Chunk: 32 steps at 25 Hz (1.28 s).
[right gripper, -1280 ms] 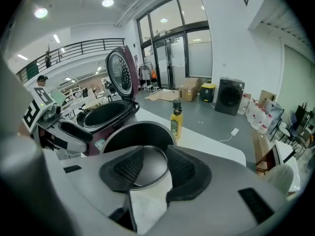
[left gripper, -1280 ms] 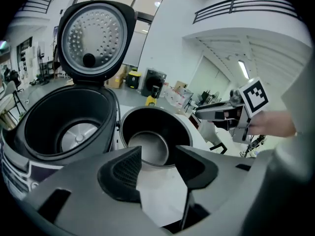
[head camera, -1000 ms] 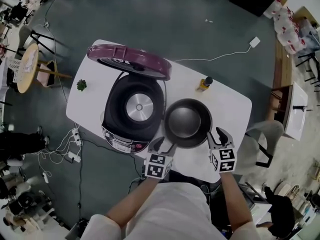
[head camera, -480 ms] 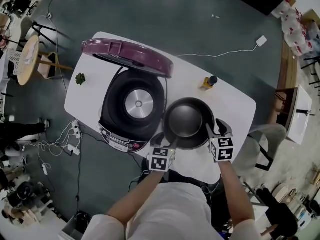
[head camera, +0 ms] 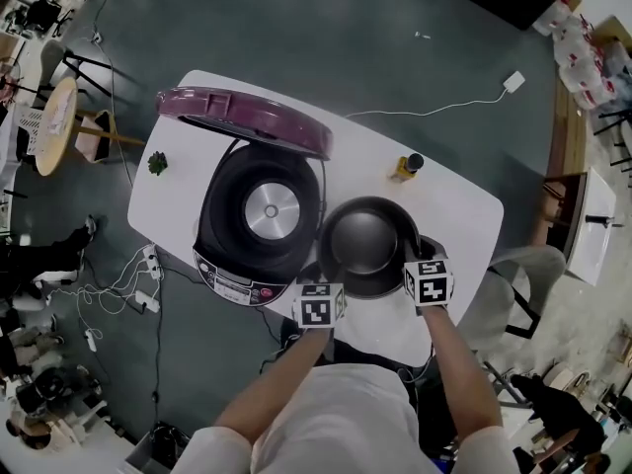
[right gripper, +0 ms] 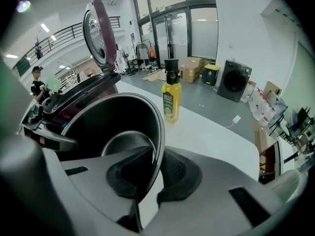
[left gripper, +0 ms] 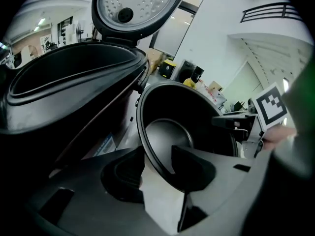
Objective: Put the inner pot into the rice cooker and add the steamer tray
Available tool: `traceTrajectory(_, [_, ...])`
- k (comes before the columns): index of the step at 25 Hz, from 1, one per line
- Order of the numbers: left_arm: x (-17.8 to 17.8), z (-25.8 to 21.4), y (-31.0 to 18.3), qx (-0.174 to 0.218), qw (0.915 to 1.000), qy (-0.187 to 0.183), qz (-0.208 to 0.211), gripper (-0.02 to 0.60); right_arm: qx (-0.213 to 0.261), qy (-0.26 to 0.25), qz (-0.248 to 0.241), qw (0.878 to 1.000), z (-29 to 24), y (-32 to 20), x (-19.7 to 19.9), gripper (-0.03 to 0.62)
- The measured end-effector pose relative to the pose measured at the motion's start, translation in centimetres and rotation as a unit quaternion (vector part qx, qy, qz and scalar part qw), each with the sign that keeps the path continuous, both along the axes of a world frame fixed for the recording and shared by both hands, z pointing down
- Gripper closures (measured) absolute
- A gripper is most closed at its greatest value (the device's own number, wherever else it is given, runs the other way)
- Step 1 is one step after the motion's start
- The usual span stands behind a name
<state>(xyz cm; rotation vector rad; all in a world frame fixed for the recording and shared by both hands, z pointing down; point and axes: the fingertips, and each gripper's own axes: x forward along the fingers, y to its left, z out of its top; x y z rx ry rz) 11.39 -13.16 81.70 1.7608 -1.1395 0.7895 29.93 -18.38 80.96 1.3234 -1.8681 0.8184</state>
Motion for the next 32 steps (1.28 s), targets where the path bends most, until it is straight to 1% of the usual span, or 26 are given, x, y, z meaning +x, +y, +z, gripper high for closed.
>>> traceTrajectory(2, [-0.1,-0.2,0.0,0.002,1.0,-0.004,0.0,0.409,0.004,0.001,0.009,1.0,-0.2,0.3,0.2,0.548])
traceTrajectory(9, [0.7,-2.2,0.0,0.024,0.9994,0.004,0.025,0.411,0.031,0.004,0.027,0.999,-2.8,1.0,1.1,0.548])
traceTrajectory(14, [0.9,-4.9,0.3,0.043,0.9978,0.015,0.049,0.408,0.053,0.015,0.044,0.998,-6.3,1.9,1.5,0.546])
traceTrajectory(19, [0.8,-7.6,0.5,0.064,0.9955,0.024,0.066,0.411,0.07,0.024,0.07,0.995,-9.5,3.0,1.5,0.549])
traceTrajectory(24, [0.2,-10.4,0.5,0.091,0.9918,0.033,0.083,0.413,0.098,0.03,0.094,0.99,-12.5,4.0,1.0,0.551])
traceTrajectory(29, [-0.7,-13.7,0.2,0.132,0.9854,0.035,0.101,0.417,0.13,0.036,0.113,0.984,-15.9,4.9,0.2,0.551])
traceTrajectory(32, [-1.4,-15.5,-0.2,0.149,0.9821,0.034,0.11,0.417,0.147,0.037,0.118,0.981,-17.8,4.9,-0.6,0.549])
